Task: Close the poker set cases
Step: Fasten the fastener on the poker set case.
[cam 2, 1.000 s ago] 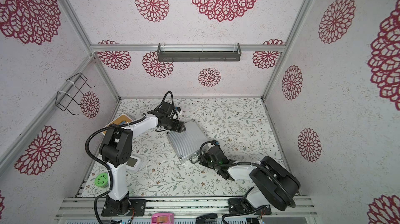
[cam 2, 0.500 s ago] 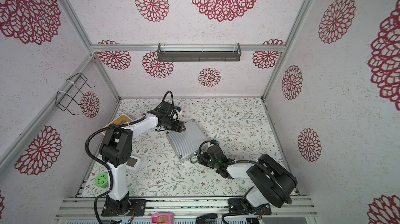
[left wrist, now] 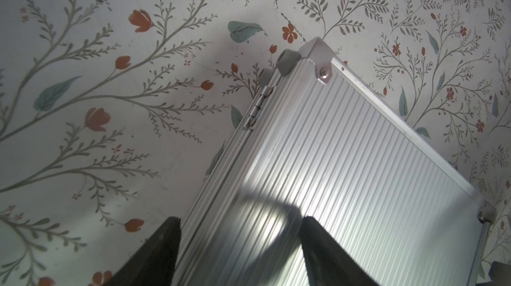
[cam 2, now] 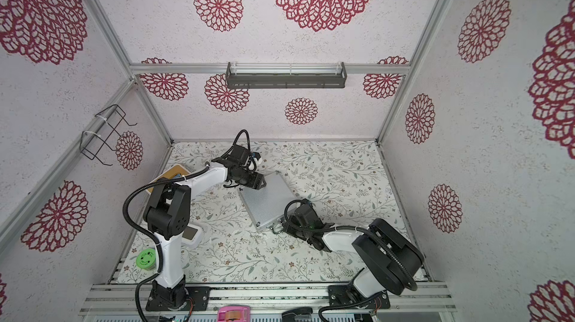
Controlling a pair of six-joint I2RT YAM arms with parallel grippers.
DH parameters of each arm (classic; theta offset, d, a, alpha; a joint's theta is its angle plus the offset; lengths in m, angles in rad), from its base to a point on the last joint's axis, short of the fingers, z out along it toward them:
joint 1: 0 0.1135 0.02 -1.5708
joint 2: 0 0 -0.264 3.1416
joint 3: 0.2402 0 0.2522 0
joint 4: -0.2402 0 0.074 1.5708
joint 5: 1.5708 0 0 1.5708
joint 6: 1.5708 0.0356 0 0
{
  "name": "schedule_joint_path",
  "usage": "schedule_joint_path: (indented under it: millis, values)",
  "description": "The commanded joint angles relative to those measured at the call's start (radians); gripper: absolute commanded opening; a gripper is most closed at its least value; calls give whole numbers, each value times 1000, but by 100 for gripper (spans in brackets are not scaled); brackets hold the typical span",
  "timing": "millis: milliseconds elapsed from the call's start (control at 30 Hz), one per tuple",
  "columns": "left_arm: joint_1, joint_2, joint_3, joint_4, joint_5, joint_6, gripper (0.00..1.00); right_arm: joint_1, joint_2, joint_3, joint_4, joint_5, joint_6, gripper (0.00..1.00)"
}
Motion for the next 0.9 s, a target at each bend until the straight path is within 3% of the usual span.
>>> schedule_joint_path:
  millis: [0,200,433,867]
  values:
    - [-26,65,-18,-120,44,15,72,4,15,48,-89,27,25,0]
    - [-25,73,-15,-127,53,16,71,23,14,63,-129,58,64,0]
    - [-26,76,-10,-133,40,16,71,27,32,27,-54,66,116,0]
    - [-20,59,-15,-130,-6,10,72,27,-73,9,-77,84,99,7]
